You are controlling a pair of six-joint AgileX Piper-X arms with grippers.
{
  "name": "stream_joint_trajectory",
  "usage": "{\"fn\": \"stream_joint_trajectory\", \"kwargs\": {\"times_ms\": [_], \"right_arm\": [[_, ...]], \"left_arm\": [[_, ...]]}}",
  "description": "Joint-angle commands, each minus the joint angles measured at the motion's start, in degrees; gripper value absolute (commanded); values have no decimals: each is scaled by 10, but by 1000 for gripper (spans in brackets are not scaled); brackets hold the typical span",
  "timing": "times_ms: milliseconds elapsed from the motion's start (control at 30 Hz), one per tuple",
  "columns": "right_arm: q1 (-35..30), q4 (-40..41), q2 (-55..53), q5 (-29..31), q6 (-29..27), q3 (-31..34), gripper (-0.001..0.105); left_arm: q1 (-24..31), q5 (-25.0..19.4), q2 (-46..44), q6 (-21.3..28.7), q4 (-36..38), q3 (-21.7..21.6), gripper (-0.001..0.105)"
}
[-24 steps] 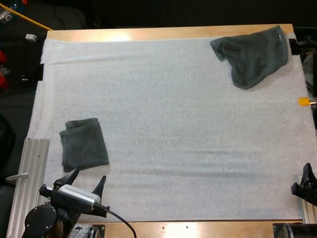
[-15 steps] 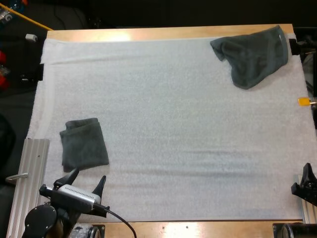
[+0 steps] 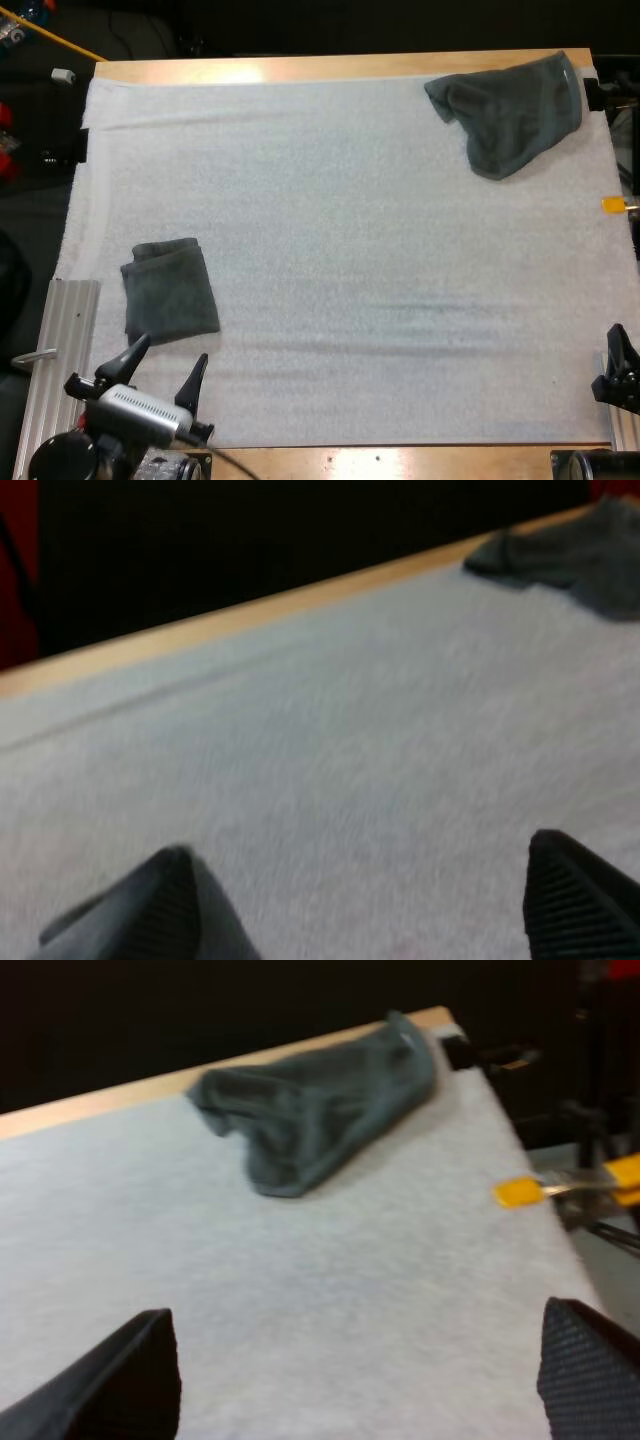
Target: Pick towel from pile, fold and stack
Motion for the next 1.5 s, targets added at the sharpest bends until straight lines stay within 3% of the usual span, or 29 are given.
{"fn": "stream_joint_trajectory", "kwargs": {"times_ms": [0,467,733,1033,1267,1467], "right_arm": [[1,1,9,-16,-8,-14,71],[1,80,116,-219,-8,-160,71],[1,79,148,-222,-8,-178,71],[1,-15,277,-220,5,-178,71],[1,-100,414,-144,46,-178,71],[1,-164,532,-129,93,-178,71]], "left_arm": [[-12,0,-3,-6,-11,-11,65],[-153,1,116,-5,-41,-114,65],[-181,1,156,-4,-41,-125,65],[-181,1,173,-4,-53,-125,65],[-181,1,173,-4,-63,-125,65],[-181,1,173,-4,-63,-125,65]]}}
